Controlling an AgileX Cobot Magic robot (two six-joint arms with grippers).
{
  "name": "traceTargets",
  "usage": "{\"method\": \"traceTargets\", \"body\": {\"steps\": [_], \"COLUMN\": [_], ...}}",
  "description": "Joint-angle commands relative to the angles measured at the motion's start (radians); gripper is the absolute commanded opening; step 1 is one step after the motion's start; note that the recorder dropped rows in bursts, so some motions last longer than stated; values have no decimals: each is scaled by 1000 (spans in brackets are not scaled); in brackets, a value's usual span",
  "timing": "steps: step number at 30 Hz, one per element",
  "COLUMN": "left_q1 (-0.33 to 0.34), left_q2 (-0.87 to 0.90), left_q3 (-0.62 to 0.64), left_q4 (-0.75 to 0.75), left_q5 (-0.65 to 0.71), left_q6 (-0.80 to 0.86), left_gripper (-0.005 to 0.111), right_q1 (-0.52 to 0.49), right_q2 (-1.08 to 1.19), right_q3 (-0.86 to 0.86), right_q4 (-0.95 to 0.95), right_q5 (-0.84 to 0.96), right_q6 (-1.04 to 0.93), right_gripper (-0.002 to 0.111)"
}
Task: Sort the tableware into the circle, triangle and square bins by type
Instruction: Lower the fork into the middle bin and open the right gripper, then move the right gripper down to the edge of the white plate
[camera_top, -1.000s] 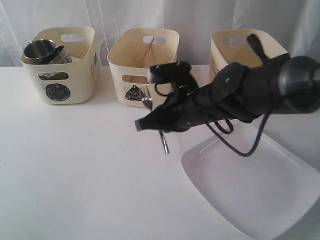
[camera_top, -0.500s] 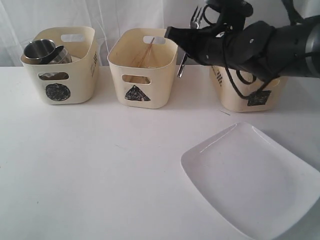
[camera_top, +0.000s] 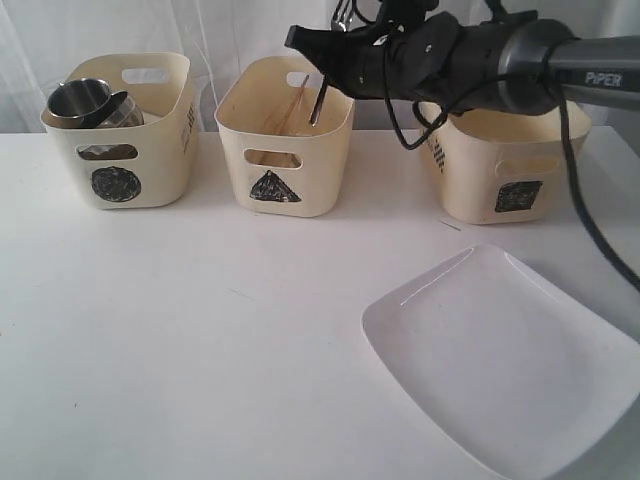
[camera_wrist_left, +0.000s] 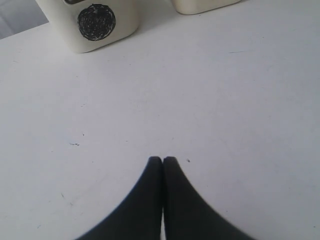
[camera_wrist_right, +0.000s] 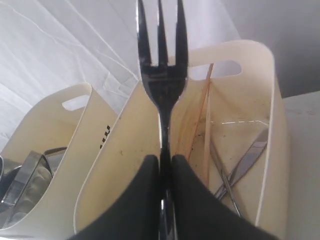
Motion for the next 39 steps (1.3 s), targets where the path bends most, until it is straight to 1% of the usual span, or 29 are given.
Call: {"method": "traceTargets", "body": {"steps": [1,6,10,12,16,18,20,23,26,30,32,34,36,37,39], "left_q1": [-5,-5,-5,-5,-5,-5,-5,-5,-5,-5,-5,-5,-5,-5,-5], "left_q2": [-5,-5,-5,-5,-5,-5,-5,-5,-5,-5,-5,-5,-5,-5,-5], "left_q3": [4,4,4,4,4,4,4,4,4,4,4,4,4,4,4], "left_q4": [0,0,0,0,0,0,0,0,0,0,0,0,0,0,0], "left_q5": [4,4,4,4,4,4,4,4,4,4,4,4,4,4,4], "left_q6": [-1,-1,-1,-1,-1,-1,-1,-1,-1,-1,-1,-1,-1,-1,-1], "left_gripper": [0,0,0,0,0,0,0,0,0,0,0,0,0,0,0], "right_q1": [-10,-12,-12,-12,-12,-12,-12,-12,-22,-45,-52,-62,-62,-62,-62], "right_q2": [69,132,155,158,158,153,141,94,18,-130,-203,-287,-362,-402,-461], "right_q3": [-106,-189,-216,-216,-216,-216,-214,-177,-97,83,172,287,391,430,481], "right_q4": [-21,-21,-19,-19,-21,-33,-59,-105,-169,-236,-251,-252,-254,-262,-302], "right_q5": [61,83,79,83,104,121,148,154,141,85,61,66,142,230,457], "right_q6": [-45,-42,-41,-41,-45,-45,-47,-49,-49,-49,-55,-120,-227,-285,-324], "right_gripper": [0,2,11,19,41,45,43,37,23,1,0,0,0,0,2]}}
